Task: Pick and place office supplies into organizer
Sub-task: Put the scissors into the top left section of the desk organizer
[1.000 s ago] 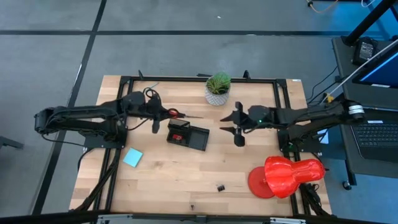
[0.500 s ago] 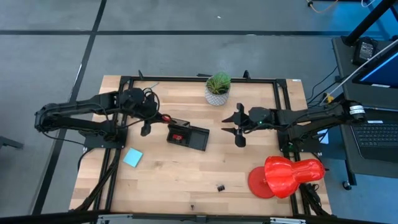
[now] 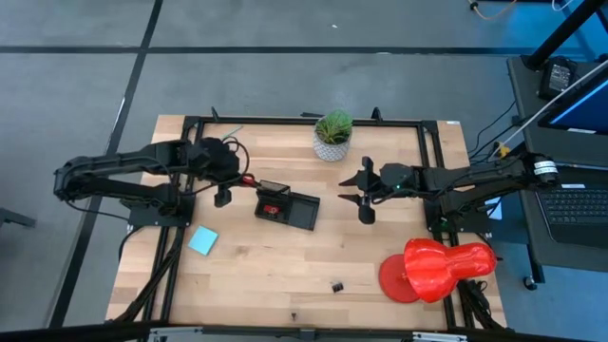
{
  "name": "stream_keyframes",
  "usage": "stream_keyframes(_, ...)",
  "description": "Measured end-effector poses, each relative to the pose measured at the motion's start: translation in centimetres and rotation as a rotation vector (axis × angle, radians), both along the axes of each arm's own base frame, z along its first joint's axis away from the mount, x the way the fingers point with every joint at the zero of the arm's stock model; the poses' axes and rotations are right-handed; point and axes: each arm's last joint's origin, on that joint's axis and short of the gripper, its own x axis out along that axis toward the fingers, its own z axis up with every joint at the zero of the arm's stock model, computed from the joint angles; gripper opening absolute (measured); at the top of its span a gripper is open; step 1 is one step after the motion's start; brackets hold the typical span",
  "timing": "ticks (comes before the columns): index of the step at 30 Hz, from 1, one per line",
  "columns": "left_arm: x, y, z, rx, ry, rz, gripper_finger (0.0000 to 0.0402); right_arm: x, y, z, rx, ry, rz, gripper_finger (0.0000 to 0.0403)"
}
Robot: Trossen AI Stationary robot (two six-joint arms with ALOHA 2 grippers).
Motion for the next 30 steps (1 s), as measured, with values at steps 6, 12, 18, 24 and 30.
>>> stream_keyframes(6,1.8,0.3,-1.3,-0.032,0.059,0.007,0.0028,0.0,0.0,0.0,-0.004,0.002,0.000,0.0163)
stream_keyframes(12,4.4,0.9,-3.3,-0.058,0.119,-0.001,0.0028,0.0,0.0,0.0,-0.025,0.006,0.010,0.0163)
stream_keyframes(18,6.5,1.3,-4.5,-0.085,0.109,-0.027,0.0032,-0.1,0.0,-0.2,-0.028,0.022,0.011,0.0163)
stream_keyframes(24,6.7,1.3,-5.1,-0.094,0.127,-0.029,0.0068,-0.2,0.0,-0.4,-0.029,0.044,0.011,0.0163)
stream_keyframes(30,6.5,1.4,-3.6,-0.066,0.113,-0.023,0.0102,-0.2,0.0,-0.4,-0.029,0.049,0.011,0.0163)
